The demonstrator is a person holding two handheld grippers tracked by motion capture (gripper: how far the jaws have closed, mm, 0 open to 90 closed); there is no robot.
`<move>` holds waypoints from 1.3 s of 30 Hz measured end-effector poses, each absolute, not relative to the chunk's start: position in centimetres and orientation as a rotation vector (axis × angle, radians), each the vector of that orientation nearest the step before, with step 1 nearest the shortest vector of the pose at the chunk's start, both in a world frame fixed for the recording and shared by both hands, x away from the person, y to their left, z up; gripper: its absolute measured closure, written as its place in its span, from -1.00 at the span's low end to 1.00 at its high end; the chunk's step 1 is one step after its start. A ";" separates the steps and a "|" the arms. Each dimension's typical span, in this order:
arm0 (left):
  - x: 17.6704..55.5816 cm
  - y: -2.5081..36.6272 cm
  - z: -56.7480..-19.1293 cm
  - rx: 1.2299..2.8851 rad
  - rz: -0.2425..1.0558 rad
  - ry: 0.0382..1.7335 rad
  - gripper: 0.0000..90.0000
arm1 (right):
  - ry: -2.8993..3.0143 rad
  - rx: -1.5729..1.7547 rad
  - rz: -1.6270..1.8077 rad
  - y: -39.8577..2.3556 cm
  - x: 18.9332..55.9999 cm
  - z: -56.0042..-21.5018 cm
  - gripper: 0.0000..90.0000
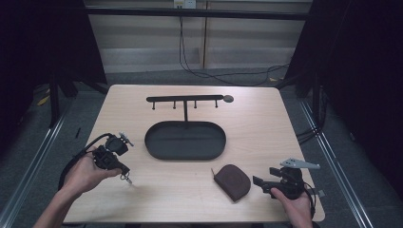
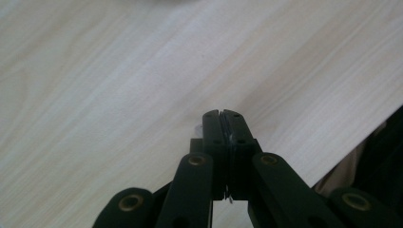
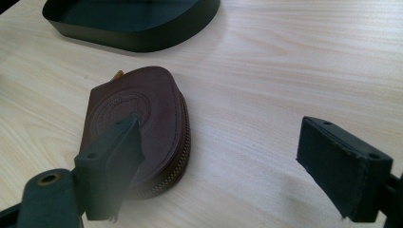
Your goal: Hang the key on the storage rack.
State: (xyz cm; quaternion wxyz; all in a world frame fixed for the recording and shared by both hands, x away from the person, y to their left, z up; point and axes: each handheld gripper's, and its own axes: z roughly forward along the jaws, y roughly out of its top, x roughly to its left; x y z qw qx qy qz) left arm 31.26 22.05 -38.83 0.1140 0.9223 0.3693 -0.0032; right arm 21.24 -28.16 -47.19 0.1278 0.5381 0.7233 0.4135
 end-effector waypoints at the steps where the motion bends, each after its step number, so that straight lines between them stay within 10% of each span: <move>1: 31.4 22.1 -38.7 2.716 -0.010 1.078 0.99 | 2.104 1.566 1.202 -28.2 21.2 -47.2 -0.67; 39: 34.5 20.4 -33.3 2.731 -0.027 1.086 0.99 | 2.124 1.576 1.193 -28.1 21.4 -47.3 -0.67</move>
